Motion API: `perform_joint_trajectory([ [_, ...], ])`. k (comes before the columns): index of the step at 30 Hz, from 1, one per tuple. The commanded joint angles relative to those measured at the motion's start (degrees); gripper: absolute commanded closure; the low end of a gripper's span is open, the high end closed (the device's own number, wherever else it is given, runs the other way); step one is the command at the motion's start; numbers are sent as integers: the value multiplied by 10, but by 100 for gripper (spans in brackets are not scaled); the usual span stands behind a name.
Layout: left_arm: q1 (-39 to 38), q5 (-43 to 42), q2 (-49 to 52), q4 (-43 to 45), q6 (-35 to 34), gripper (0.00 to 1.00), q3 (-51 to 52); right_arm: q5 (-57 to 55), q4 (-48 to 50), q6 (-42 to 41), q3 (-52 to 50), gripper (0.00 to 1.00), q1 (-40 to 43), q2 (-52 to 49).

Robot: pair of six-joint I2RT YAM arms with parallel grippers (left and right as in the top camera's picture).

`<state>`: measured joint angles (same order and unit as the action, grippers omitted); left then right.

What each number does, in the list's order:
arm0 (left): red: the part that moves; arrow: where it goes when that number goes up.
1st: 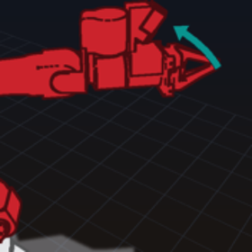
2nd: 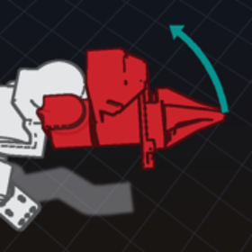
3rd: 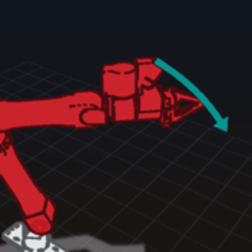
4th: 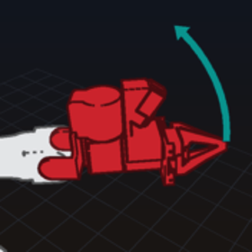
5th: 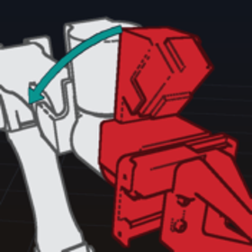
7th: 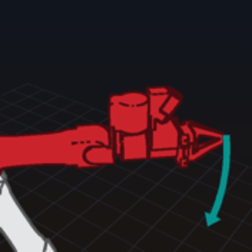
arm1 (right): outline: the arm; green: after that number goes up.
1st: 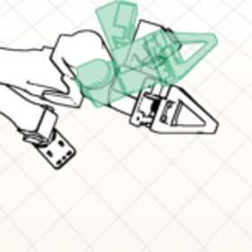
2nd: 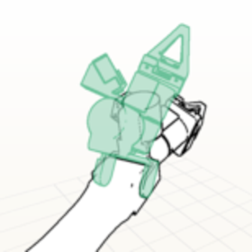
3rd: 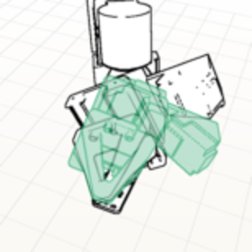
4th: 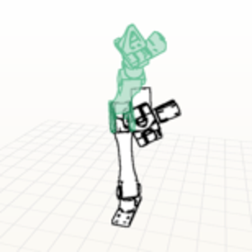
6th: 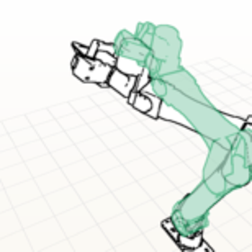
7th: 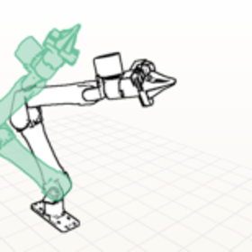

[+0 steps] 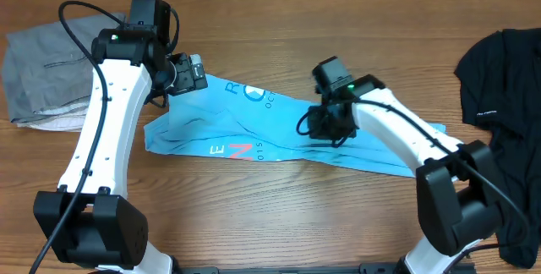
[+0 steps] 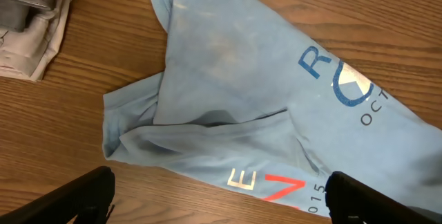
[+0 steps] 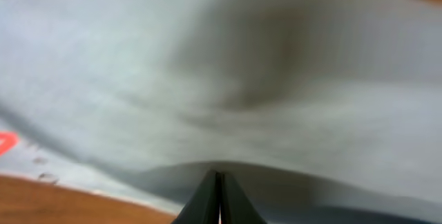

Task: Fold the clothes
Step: 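Slide the right gripper rightward along the strip, smoothing it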

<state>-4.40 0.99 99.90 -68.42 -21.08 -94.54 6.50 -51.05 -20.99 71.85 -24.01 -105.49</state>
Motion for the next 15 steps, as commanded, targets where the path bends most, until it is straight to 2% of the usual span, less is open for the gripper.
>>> perform_joint_trajectory([
  [1,-1,6,-6,-1,-3,0,-5,-23,1,-2,5,95,13,6],
  [7,-1,7,-6,-1,-3,0,-5,-63,3,-18,-20,95,19,3],
  [12,-1,7,-6,-1,-3,0,-5,-95,32,-20,-78,95,20,2],
  [15,-1,7,-6,-1,-3,0,-5,-94,11,-34,-94,96,21,2],
])
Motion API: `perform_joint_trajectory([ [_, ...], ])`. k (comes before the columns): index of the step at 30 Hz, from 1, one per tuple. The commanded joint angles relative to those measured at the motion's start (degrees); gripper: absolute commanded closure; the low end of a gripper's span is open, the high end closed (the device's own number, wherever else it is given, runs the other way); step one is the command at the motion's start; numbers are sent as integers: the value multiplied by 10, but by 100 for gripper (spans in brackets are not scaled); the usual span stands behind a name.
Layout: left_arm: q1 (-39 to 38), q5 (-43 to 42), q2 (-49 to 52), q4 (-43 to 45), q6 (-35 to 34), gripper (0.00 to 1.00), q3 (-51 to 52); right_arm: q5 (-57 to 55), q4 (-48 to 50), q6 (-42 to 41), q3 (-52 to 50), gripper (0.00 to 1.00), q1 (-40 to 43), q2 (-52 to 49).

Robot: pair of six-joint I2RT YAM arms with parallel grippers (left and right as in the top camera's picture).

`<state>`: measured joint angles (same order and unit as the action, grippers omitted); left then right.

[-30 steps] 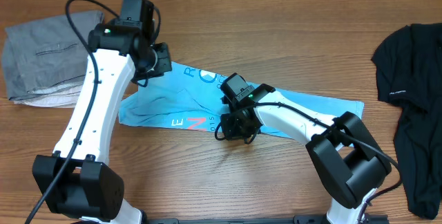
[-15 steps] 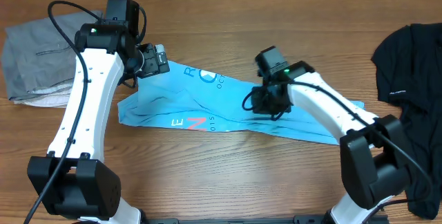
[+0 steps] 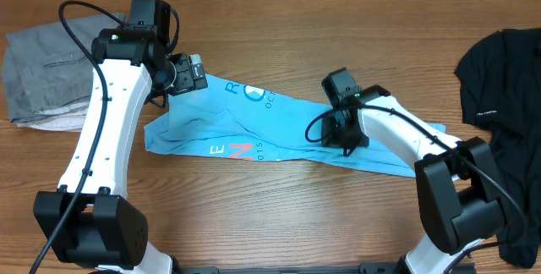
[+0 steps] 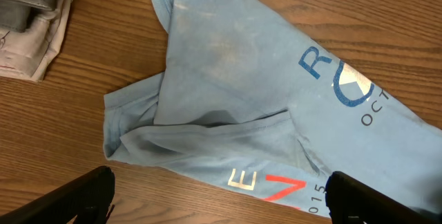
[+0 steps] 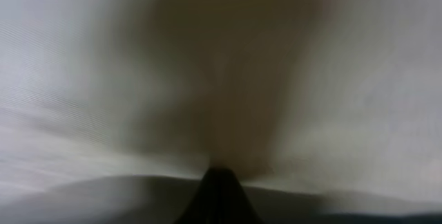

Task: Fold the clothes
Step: 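Slide the right gripper rightward along the strip, smoothing it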

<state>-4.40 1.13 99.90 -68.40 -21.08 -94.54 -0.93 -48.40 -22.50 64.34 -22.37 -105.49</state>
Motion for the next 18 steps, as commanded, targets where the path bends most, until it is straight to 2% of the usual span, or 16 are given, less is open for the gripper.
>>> perform_joint_trajectory([
  [1,-1,5,-6,-1,-3,0,-5,-21,-38,-28,-19,96,5,2],
  [4,-1,5,-6,-1,-3,0,-5,-22,-98,-33,-17,96,6,4],
  [7,-1,5,-6,-1,-3,0,-5,-44,-142,-74,-16,96,12,5],
  [13,-1,5,-6,-1,-3,0,-5,-70,-145,-93,-14,96,25,5],
  [18,-1,5,-6,-1,-3,0,-5,-85,-202,-93,23,96,67,7],
])
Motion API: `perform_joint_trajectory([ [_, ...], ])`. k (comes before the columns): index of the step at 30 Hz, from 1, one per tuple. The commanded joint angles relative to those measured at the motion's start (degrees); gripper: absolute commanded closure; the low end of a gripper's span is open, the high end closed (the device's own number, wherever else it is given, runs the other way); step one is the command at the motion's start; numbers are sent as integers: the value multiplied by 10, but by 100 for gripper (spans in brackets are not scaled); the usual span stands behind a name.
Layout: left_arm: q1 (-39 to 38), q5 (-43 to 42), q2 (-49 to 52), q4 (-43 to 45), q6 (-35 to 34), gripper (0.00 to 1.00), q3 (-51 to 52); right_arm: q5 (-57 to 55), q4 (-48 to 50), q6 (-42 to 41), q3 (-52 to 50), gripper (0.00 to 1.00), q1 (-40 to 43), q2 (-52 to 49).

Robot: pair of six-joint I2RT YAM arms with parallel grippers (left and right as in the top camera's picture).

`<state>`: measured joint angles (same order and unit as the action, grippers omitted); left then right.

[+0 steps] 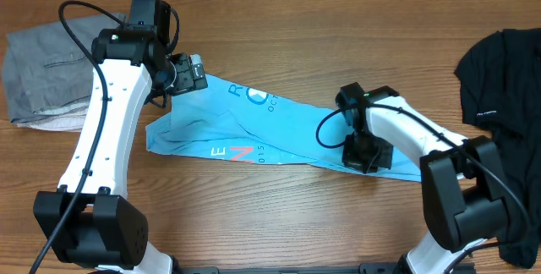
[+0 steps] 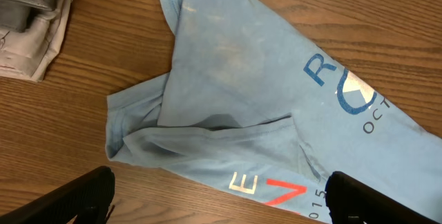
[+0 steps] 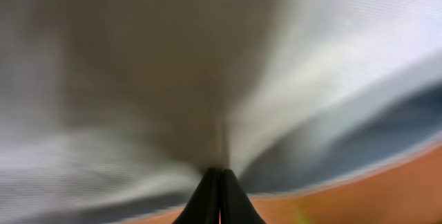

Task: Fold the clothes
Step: 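Slide the right gripper rightward along the strip, smoothing it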

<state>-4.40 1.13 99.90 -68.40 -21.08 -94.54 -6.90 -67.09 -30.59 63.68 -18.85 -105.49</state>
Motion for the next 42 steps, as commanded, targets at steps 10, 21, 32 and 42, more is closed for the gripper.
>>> perform_joint_trajectory([
  [10,-1,5,-6,-1,-3,0,-5,-26,22,-11,-6,96,141,7],
  [21,-1,5,-6,-1,-3,0,-5,-41,-15,-16,-12,96,245,8],
  [32,-1,5,-6,-1,-3,0,-5,6,-43,41,66,96,325,8],
  [42,-1,5,-6,-1,-3,0,-5,106,-43,176,125,46,384,8],
])
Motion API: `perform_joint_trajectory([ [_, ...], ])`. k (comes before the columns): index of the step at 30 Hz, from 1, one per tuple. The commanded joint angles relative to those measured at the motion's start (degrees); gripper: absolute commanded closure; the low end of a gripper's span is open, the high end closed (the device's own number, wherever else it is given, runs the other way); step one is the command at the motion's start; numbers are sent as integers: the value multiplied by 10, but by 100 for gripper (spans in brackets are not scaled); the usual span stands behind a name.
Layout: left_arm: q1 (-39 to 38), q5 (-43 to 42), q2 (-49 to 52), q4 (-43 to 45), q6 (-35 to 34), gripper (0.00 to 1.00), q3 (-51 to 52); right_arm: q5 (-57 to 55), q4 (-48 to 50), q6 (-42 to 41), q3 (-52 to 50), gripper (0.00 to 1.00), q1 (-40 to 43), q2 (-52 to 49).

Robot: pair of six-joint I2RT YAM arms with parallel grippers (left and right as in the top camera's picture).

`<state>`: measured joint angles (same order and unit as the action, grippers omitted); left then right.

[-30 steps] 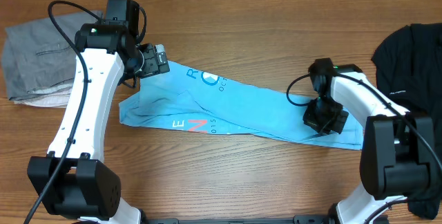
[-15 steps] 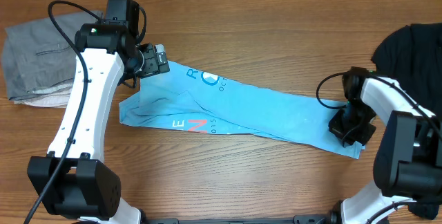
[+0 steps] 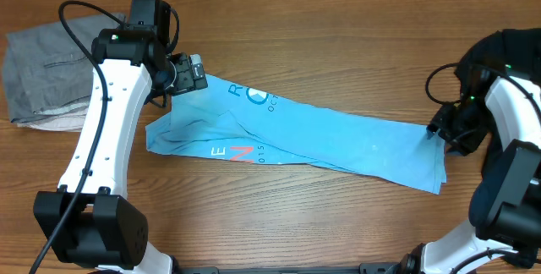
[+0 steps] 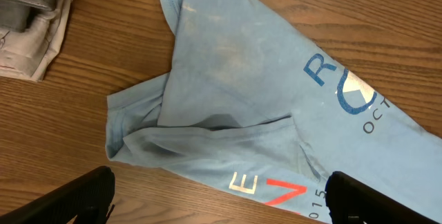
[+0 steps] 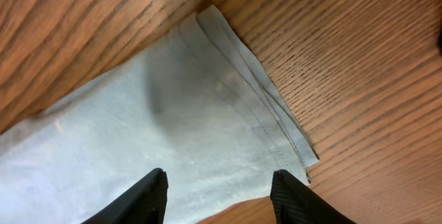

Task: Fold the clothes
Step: 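Slide the right gripper rightward along the strip, smoothing it, then grasp the strip's right end with the right gripper and fold it leftward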

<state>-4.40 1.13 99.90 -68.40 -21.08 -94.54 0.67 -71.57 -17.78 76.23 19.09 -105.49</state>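
Note:
A light blue T-shirt (image 3: pixel 338 143) with blue and red print lies stretched in a long band across the wooden table (image 3: pixel 279 215). My left gripper (image 3: pixel 191 74) hovers open over its upper left corner. In the left wrist view the crumpled sleeve end of the shirt (image 4: pixel 207 92) lies between the wide-apart fingers (image 4: pixel 76 196). My right gripper (image 3: pixel 441 130) is open just above the shirt's right end. The right wrist view shows the layered hem (image 5: pixel 248 86) flat on the wood, with nothing held between the fingers (image 5: pixel 148 196).
A folded grey garment (image 3: pixel 42 75) lies at the back left, its edge showing in the left wrist view (image 4: pixel 31 23). A black garment (image 3: pixel 503 50) is heaped at the right edge, close behind my right arm.
My right gripper was shut on the shirt's fabric near its right part. Now it is open at the shirt's far right end, and that end lies flat and longer. The left arm is unchanged.
My right gripper was shut on fabric at the shirt's middle, then a little further right, then near the right part with the shirt shifted slightly right. Now the fabric is let go and the shirt lies drawn out. My left gripper stayed open over the left corner throughout.

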Motion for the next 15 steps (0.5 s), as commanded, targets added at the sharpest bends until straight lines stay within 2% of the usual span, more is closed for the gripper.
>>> perform_joint_trajectory([
  [1,-1,5,-6,-1,-3,0,-5,29,7,48,-6,42,4,8],
  [4,-1,5,-6,-1,-3,0,-5,29,38,48,-29,36,4,7],
  [15,-1,5,-6,-1,-3,0,-5,18,206,48,-146,37,4,7],
])
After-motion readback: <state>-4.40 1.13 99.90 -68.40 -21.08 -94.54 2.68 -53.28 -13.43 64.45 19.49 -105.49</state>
